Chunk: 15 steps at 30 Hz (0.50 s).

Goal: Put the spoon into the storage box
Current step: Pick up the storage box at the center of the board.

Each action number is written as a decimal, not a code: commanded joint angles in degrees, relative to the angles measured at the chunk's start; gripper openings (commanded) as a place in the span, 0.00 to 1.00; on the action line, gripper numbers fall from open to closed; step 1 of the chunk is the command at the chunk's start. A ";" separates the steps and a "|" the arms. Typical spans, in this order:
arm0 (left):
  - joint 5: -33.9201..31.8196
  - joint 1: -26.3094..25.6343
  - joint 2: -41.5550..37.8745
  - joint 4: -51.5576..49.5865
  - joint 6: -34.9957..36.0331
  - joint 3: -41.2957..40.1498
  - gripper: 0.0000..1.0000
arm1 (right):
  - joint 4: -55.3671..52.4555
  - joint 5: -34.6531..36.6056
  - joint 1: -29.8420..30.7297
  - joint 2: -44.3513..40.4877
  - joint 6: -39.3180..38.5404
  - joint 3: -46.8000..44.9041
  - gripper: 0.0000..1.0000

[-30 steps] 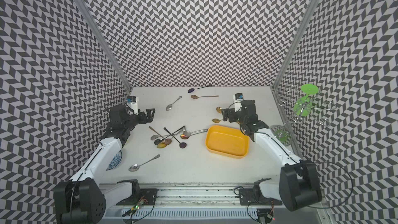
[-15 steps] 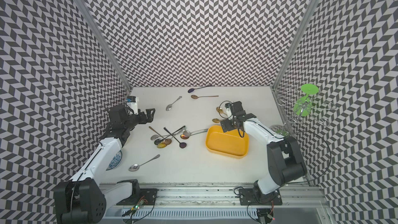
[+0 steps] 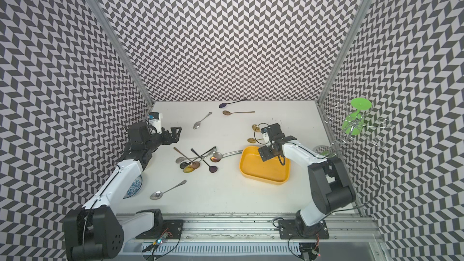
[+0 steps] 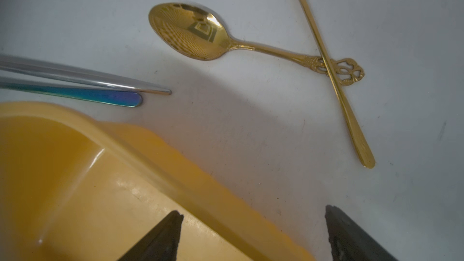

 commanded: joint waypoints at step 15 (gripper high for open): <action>0.53 0.54 0.70 2.16 -0.69 0.25 0.99 | 4.32 -1.59 4.54 -5.72 -3.42 -7.27 0.61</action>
